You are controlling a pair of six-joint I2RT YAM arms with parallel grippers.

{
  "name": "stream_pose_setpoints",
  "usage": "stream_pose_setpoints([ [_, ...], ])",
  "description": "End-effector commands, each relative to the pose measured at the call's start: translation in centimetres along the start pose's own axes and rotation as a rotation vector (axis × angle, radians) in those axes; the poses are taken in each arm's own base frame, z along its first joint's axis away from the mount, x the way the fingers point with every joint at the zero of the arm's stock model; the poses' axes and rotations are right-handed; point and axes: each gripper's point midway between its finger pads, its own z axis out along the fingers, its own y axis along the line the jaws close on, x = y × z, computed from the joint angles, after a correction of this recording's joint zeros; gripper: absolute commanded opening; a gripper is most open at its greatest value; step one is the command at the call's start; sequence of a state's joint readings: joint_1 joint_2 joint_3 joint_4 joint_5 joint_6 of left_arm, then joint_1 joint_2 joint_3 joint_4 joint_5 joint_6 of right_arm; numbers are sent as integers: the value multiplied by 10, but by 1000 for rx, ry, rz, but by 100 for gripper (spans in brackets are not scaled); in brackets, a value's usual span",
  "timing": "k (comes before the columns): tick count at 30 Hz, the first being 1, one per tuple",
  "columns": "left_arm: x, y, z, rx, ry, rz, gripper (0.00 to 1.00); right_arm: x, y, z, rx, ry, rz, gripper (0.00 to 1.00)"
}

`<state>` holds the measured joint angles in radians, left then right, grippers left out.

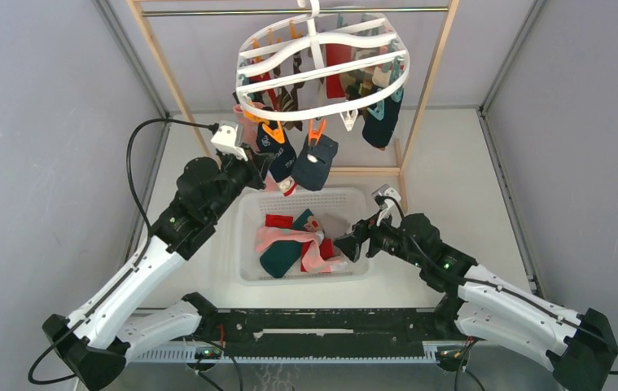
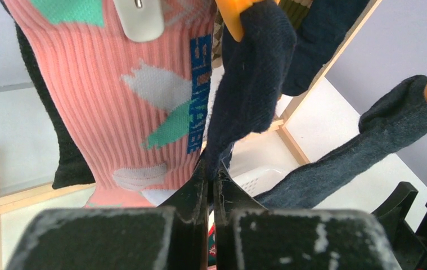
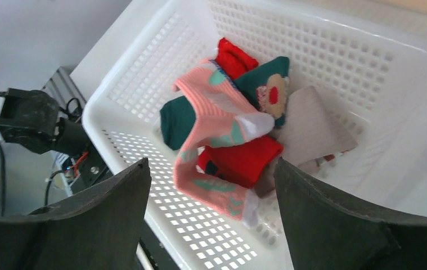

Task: Remove the socks clipped to the hanger
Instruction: Remove the sock from the hanger.

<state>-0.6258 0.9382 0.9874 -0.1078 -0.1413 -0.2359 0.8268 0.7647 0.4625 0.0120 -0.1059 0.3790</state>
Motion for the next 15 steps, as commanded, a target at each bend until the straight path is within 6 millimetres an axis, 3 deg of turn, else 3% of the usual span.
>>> stream_pose_setpoints([
  [1, -43, -18, -7, 65, -59, -21, 2, -17, 32, 1, -120, -61, 23, 85],
  [7, -48, -30, -12, 114, -23, -36, 1, -23, 67, 4, -255, -70, 26, 81],
  [15, -62, -46, -23, 185, 5, -55, 0, -46, 102, 5, -350, -106, 10, 80],
])
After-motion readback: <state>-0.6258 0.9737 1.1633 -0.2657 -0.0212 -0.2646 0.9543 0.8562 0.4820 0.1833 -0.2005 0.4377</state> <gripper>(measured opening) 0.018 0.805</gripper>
